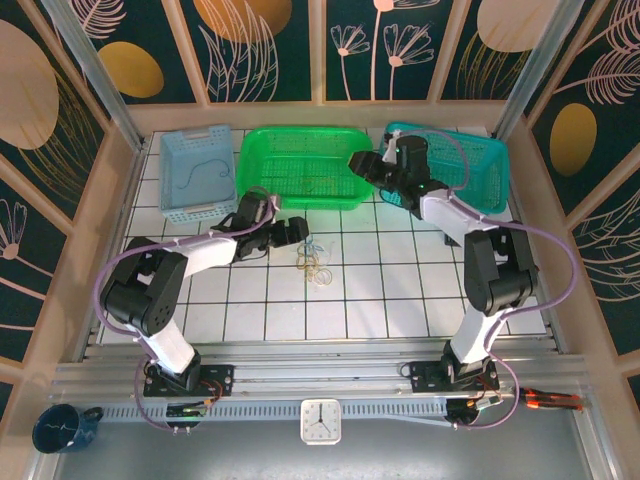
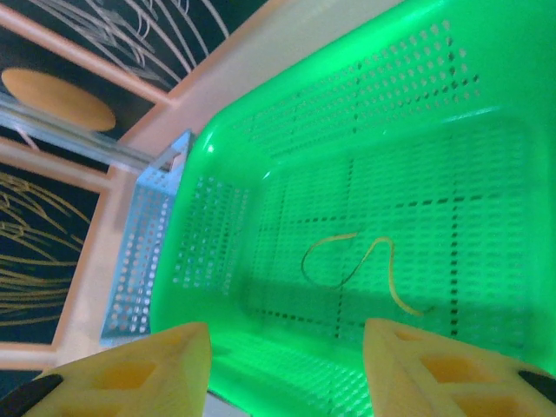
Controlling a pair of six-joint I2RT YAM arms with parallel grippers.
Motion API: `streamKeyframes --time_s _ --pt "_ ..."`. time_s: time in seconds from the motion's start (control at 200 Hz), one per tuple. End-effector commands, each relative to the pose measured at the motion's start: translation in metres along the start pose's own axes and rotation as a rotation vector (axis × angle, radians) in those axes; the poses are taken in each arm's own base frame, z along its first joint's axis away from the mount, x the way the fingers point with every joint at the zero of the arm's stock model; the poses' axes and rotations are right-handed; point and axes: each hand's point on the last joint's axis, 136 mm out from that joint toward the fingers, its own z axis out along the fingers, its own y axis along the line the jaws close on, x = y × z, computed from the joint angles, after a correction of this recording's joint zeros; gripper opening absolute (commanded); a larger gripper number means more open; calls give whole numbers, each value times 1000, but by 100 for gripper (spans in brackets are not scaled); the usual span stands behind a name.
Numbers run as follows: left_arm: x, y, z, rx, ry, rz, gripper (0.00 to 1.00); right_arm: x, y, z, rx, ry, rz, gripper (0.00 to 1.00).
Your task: Untangle the cables
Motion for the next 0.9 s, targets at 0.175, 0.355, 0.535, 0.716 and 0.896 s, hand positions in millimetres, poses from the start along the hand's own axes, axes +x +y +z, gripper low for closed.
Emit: streamKeyframes --time_s 0.175,0.355,0.535,0.716,0.896 --pt "15 -17 6 48 19 71 75 46 34 -34 1 14 -33 49" --pt "25 -17 -1 58 16 85 72 82 27 -46 50 57 -55 49" --pt "18 -14 -18 35 -57 77 74 109 16 -56 67 110 -78 49" --pt "0 -15 -33 -2 -144 83 80 141 10 -51 43 193 -110 48" --pt "-9 -23 -37 13 -172 62 89 186 13 -49 31 290 -211 48"
